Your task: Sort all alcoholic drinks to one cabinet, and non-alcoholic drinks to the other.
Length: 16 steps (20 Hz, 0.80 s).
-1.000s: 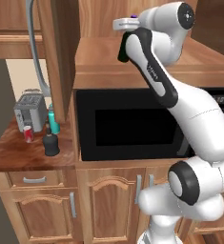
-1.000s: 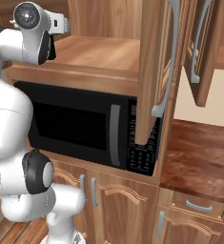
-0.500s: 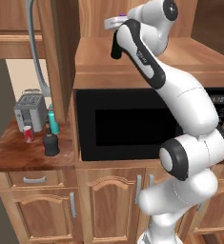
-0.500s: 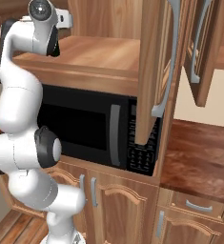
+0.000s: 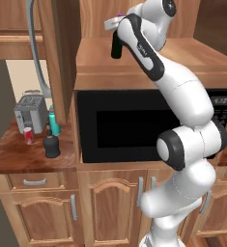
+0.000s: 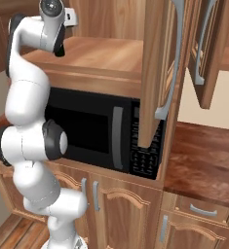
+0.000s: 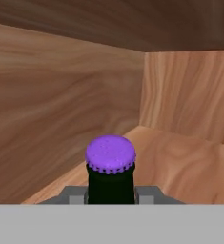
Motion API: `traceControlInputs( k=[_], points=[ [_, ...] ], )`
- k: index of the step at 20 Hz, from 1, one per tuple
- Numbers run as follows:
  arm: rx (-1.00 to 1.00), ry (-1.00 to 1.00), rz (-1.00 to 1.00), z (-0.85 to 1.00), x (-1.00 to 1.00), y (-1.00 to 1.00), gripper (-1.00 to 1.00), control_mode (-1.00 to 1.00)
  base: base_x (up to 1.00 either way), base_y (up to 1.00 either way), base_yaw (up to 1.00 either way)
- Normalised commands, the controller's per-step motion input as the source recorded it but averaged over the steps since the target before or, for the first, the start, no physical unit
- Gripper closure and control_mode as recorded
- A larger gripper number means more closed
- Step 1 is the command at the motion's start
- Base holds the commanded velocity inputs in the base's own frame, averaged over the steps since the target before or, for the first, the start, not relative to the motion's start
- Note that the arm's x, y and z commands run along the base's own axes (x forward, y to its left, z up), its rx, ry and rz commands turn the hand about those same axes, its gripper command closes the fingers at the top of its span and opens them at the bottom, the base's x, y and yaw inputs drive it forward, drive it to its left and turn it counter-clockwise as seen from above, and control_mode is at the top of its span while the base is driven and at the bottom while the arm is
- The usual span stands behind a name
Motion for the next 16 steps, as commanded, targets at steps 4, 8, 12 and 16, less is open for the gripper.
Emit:
traceControlInputs(
  k=[4,8,12,16],
  points=[
    [-0.03,0.00,0.06,-0.27,0.07,0.00,1.00,-1.00,0.00,0.00,0.00],
    [-0.02,0.00,0.06,-0.24,0.14,0.00,1.00,-1.00,0.00,0.00,0.00],
    [-0.03,0.00,0.06,-0.27,0.17,0.00,1.00,-1.00,0.00,0.00,0.00],
    [-0.04,0.00,0.04,-0.16,0.07,0.00,-1.00,-1.00,0.00,0.00,0.00]
  ],
)
